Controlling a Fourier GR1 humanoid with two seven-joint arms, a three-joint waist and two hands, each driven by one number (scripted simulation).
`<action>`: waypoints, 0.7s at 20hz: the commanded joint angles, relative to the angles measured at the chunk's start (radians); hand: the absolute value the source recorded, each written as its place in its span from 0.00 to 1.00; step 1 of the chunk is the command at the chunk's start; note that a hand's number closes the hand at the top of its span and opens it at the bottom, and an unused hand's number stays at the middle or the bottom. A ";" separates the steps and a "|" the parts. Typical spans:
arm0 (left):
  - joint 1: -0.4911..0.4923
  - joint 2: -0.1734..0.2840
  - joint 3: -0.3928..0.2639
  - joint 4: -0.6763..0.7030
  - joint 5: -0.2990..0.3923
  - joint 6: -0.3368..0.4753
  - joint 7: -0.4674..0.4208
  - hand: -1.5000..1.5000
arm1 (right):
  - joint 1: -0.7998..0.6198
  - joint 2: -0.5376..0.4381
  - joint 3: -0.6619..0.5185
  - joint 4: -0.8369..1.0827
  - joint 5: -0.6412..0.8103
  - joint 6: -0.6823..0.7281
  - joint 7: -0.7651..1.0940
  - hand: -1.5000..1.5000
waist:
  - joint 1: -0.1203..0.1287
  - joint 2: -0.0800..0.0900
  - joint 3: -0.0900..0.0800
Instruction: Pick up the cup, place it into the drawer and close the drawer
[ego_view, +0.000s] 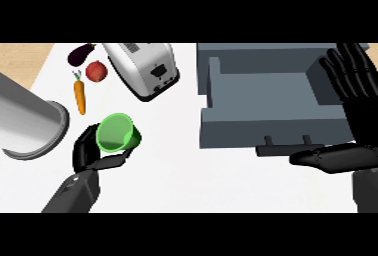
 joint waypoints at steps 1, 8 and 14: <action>-0.045 -0.001 0.012 -0.003 0.014 -0.056 -0.109 1.00 | -0.064 -0.008 -0.012 0.033 -0.009 -0.009 0.017 0.00 | 0.005 0.001 0.000; -0.119 -0.023 -0.088 -0.132 -0.021 -0.168 0.021 1.00 | 0.021 0.003 -0.008 0.002 0.020 -0.015 -0.010 0.00 | 0.022 -0.012 0.004; -0.195 -0.123 -0.158 -0.342 -0.016 -0.078 0.203 1.00 | -0.028 -0.009 -0.026 0.036 0.027 -0.030 -0.001 0.00 | 0.037 -0.016 0.004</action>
